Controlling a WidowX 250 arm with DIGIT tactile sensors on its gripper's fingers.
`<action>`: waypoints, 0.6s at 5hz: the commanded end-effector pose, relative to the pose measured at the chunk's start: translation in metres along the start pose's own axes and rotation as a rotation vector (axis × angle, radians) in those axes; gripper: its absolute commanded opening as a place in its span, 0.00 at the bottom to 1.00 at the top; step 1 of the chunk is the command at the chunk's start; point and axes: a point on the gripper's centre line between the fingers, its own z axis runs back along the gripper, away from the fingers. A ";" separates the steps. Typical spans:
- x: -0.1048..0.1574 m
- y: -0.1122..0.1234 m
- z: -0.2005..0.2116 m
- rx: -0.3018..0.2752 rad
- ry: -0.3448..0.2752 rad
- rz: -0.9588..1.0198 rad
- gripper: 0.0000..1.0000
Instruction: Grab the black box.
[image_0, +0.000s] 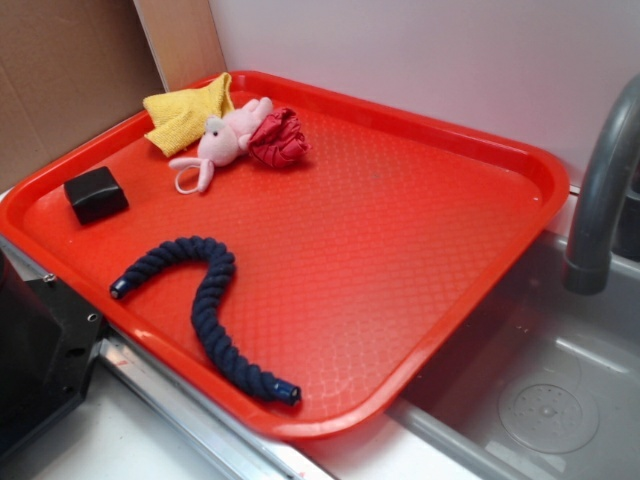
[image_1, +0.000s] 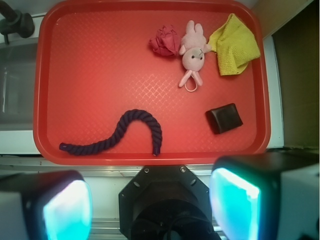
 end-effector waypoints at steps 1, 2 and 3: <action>0.000 0.000 0.000 0.000 0.000 0.000 1.00; 0.002 0.012 -0.015 0.019 -0.100 0.210 1.00; 0.004 0.027 -0.023 -0.002 -0.138 0.324 1.00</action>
